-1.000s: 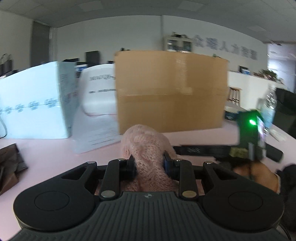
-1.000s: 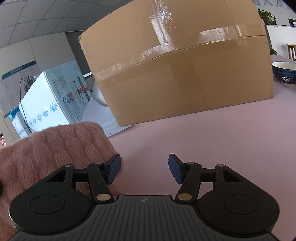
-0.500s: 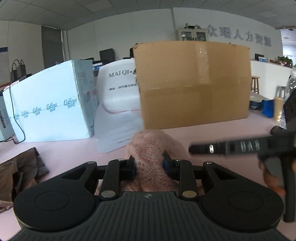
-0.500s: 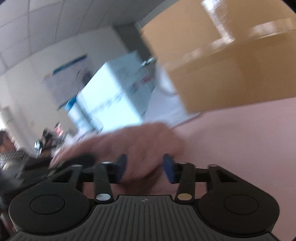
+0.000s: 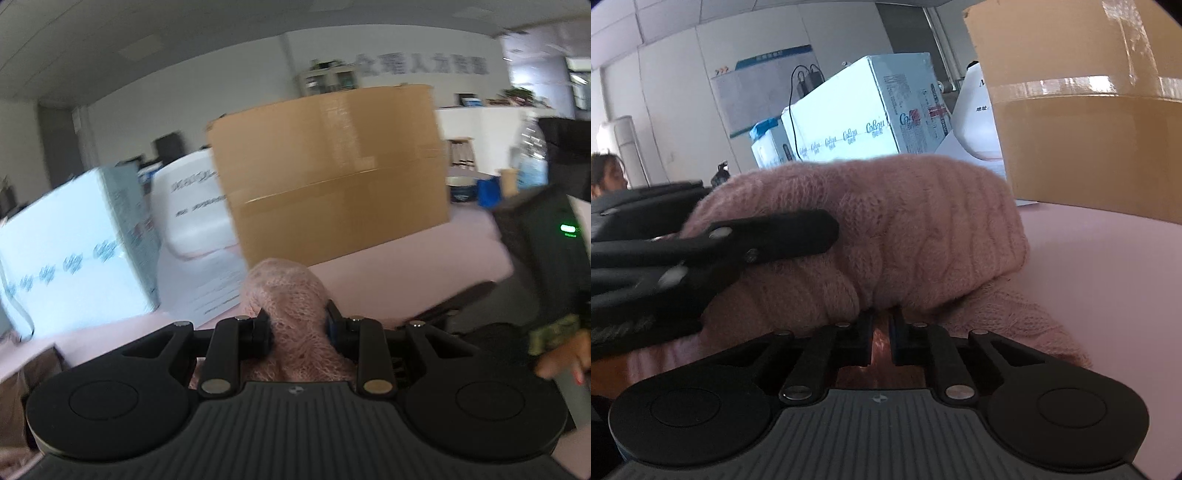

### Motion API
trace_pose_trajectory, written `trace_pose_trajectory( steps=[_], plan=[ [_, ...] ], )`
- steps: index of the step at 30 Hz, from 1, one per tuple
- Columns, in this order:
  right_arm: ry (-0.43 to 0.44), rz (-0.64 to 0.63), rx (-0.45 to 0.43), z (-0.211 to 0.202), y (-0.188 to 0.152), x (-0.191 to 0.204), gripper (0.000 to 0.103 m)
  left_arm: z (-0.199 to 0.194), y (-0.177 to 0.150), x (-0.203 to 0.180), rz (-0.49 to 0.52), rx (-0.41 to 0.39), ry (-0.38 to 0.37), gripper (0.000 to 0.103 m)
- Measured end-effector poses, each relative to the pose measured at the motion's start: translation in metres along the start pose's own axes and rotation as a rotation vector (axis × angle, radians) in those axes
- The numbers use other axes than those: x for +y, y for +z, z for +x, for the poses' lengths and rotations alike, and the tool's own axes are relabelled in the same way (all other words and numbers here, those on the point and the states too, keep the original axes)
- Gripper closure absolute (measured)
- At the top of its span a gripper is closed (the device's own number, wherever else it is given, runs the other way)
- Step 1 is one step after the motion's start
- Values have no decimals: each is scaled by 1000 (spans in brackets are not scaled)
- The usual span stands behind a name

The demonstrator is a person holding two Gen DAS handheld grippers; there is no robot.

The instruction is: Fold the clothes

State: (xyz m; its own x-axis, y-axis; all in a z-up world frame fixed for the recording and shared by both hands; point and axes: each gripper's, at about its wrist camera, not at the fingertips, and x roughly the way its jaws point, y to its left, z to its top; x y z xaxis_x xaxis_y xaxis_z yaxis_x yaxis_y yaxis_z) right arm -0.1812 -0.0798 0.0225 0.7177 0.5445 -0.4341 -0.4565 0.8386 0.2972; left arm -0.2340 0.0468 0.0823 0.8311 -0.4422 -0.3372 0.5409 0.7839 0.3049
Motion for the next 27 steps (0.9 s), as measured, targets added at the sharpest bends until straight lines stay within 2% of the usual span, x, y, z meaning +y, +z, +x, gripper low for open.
trace_pose_trajectory(
  steps=[7,8,10,14,19,22,27],
  plan=[
    [-9,-53,36,9,-4,3,94,-8,-10,-5,88,-8,-17,79],
    [-11,-37,42,10,-4,0,94,-9,-12,-5,103,-8,-26,79],
    [-5,97,78,13,1,-22,94,-14,-17,-9,155,-12,-49,79],
    [-16,176,105,11,7,-43,94,-22,-28,-27,293,-32,-67,78],
    [-91,114,171,10,19,-45,94,-22,-35,-52,425,-46,-89,77],
    [-136,96,206,8,29,-49,94,-17,-35,-59,449,-38,-100,76],
    [-290,148,135,-17,51,-73,93,-11,-37,-71,489,-7,-138,75]
  ],
)
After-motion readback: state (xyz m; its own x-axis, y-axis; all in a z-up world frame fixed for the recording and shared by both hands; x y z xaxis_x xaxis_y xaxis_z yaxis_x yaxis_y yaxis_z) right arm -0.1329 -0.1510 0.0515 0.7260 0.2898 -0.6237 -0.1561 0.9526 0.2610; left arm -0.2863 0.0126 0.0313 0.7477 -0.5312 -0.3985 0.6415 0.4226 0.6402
